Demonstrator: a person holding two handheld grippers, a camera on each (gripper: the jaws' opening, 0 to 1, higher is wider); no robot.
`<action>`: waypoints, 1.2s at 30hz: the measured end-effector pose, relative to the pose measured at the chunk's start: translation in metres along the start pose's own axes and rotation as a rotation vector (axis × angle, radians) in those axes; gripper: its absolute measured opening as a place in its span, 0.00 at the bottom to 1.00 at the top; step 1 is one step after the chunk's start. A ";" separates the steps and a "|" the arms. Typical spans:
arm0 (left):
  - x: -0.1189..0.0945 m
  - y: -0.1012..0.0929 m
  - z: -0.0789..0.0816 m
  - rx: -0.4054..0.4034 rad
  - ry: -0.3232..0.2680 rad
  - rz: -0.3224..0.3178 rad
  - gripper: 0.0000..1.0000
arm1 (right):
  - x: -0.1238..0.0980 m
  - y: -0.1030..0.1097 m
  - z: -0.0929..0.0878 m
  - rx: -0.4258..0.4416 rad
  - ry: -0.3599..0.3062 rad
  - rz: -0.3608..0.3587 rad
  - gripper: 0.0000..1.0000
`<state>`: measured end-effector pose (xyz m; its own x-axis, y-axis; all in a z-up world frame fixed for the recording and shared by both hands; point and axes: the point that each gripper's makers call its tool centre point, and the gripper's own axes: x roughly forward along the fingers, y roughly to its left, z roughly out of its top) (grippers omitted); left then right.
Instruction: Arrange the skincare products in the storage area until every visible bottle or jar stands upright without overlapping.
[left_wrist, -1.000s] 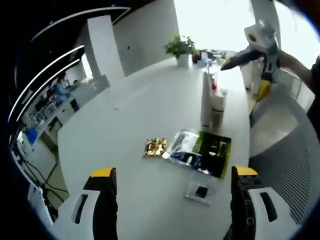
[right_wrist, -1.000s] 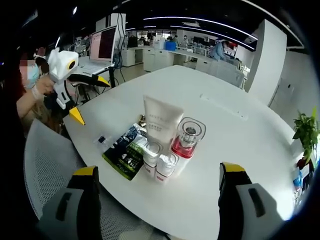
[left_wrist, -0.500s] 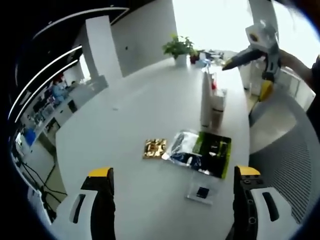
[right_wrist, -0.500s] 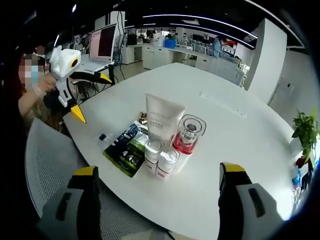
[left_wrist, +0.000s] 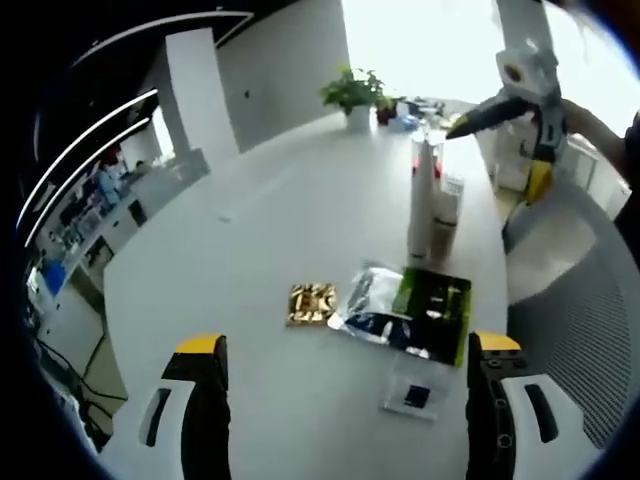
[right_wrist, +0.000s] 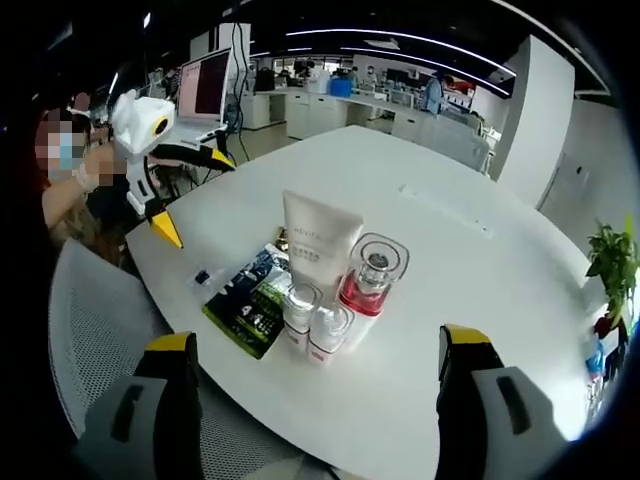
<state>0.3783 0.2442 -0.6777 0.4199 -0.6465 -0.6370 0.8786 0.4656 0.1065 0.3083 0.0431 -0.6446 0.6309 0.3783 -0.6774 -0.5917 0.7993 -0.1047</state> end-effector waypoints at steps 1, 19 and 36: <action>0.002 0.001 0.000 0.000 0.002 -0.003 0.97 | -0.001 -0.001 0.000 0.001 0.000 -0.001 1.00; 0.042 0.014 -0.002 -0.018 0.056 -0.053 0.97 | -0.004 -0.007 -0.001 0.058 -0.038 0.006 1.00; 0.074 0.022 0.003 -0.030 0.102 -0.085 0.93 | -0.003 -0.012 -0.005 0.082 -0.042 0.006 0.91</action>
<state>0.4293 0.2043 -0.7205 0.3178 -0.6202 -0.7172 0.9019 0.4311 0.0268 0.3110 0.0301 -0.6448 0.6488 0.4008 -0.6468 -0.5536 0.8318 -0.0399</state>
